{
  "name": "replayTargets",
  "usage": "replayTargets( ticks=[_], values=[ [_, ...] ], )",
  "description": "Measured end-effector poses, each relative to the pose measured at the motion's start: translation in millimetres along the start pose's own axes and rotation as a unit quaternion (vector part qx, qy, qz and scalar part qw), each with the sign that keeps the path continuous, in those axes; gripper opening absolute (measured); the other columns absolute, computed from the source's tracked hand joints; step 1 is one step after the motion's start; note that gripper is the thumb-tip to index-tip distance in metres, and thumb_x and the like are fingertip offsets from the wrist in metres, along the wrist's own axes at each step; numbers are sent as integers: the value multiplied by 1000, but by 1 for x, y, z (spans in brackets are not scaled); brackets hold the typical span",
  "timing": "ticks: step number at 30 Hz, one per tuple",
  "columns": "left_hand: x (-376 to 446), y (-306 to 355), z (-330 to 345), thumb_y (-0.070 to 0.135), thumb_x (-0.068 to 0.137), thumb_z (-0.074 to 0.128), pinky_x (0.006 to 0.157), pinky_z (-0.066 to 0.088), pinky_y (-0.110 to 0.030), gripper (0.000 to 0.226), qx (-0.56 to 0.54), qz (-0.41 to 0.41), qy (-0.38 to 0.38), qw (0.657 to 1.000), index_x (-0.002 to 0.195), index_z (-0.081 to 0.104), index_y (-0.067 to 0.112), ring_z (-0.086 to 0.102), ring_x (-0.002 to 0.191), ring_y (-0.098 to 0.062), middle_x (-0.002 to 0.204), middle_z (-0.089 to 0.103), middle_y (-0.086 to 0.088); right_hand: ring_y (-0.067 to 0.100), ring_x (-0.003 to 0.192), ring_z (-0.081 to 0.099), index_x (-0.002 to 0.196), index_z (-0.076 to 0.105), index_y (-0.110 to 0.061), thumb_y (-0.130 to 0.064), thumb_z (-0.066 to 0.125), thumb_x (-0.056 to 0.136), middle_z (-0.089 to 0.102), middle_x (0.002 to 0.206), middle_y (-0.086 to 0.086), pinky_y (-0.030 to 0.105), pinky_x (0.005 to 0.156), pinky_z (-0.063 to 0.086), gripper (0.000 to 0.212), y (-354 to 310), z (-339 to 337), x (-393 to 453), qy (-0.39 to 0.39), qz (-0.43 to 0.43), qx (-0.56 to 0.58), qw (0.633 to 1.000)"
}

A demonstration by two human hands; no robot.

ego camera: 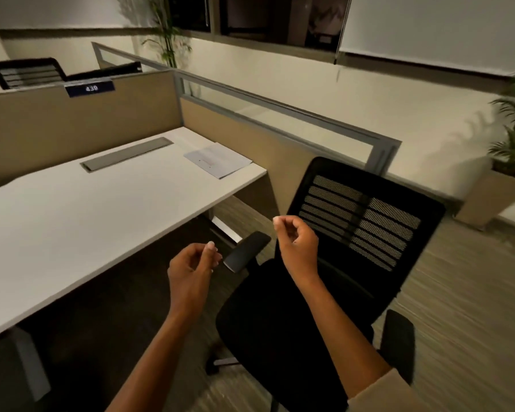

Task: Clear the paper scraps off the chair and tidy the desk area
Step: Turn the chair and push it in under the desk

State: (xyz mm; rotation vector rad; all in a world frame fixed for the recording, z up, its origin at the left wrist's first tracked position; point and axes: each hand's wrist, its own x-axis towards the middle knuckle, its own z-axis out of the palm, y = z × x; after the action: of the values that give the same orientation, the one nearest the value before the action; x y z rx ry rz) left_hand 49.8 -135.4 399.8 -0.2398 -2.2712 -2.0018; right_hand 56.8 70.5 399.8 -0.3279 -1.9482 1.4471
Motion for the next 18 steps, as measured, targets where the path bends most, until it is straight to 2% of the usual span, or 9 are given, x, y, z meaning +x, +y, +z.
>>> replayTargets(
  ticks=[5,8,10,14,18],
  values=[
    [-100,-8,41,26,97,60,63,55,-22,13,-26,-24,-3,999,89,70,21,69,74,-11,81,72,-1,-3,84,66,96,70,-23,-38,62,92,71,91,-10,11,75,51,18,12,-114,-41,1,0,-60,998],
    [-150,-4,70,27,96,60,65,56,-24,13,-53,-62,-22,996,86,68,30,69,76,-12,83,72,2,-7,81,64,94,69,-29,-38,62,92,71,91,-10,5,71,47,12,13,-185,-56,-6,-2,-102,995],
    [-174,3,91,29,96,60,66,55,-24,14,-64,-77,-40,994,85,67,33,69,76,-11,84,72,3,-8,81,64,93,68,-33,-40,63,91,70,91,-12,7,68,47,9,13,-229,-61,1,11,-121,993],
    [-202,28,143,29,96,59,67,53,-22,13,-83,-82,-71,991,86,68,30,69,77,-7,85,72,2,-1,82,65,93,68,-33,-42,62,90,69,89,-15,18,72,48,11,8,-308,-56,39,13,-160,986],
    [-210,50,201,30,96,59,69,55,-21,13,-77,-70,-93,990,88,68,24,69,80,-5,85,72,1,-9,76,63,87,66,-34,-38,63,91,70,87,-12,17,68,45,6,7,-360,-34,68,24,-177,982]
  ],
)
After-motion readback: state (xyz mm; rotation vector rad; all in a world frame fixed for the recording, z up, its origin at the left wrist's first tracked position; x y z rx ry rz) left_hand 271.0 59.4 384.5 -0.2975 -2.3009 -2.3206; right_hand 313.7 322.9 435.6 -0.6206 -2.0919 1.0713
